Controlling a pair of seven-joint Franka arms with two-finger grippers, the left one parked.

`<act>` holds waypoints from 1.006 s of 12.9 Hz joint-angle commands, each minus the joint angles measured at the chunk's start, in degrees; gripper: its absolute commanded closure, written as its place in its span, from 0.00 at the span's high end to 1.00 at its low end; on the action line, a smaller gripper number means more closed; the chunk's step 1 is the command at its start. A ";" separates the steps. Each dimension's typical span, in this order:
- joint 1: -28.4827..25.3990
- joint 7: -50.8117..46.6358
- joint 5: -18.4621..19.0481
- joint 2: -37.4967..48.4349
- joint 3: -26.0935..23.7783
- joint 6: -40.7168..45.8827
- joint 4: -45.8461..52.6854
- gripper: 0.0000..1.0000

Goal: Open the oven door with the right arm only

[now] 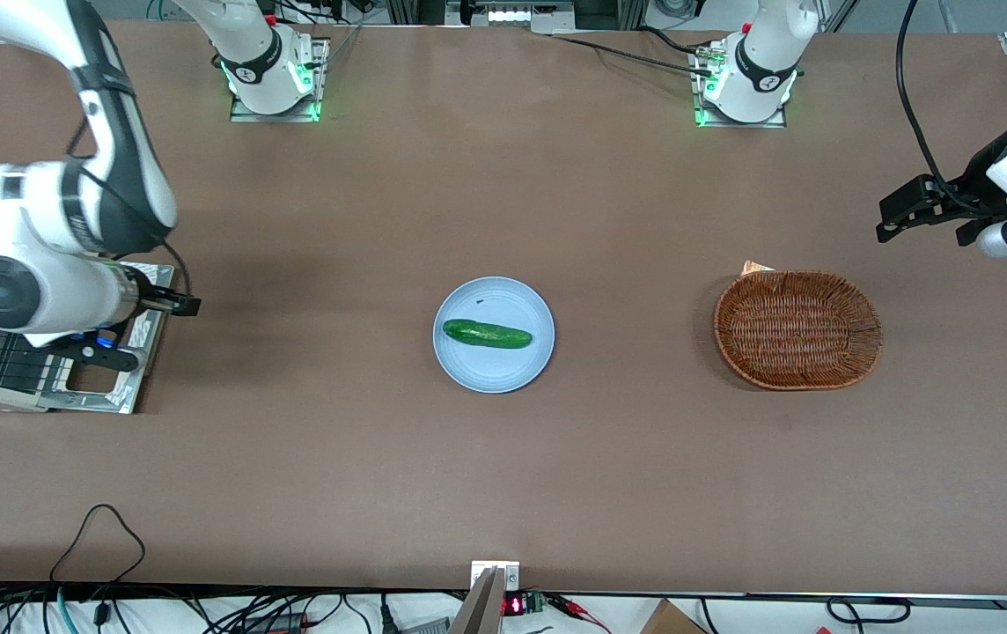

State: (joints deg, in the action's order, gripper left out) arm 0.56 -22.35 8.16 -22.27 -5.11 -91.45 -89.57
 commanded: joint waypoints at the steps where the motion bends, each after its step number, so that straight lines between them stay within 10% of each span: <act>1: 1.55 1.43 -6.03 3.45 -0.17 3.38 2.12 0.99; 5: 3.65 3.36 -14.38 8.81 -0.08 3.03 2.12 0.99; 9: 2.96 5.80 -14.31 12.77 0.27 2.68 1.34 0.99; 11: -6.47 11.61 -14.22 14.62 11.11 2.42 -1.56 0.99; 13: -5.25 12.23 -14.22 17.60 11.45 -0.99 -4.71 0.99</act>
State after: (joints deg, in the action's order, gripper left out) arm -4.40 -12.20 -5.15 -8.75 4.99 -89.51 -89.51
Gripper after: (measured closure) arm 0.009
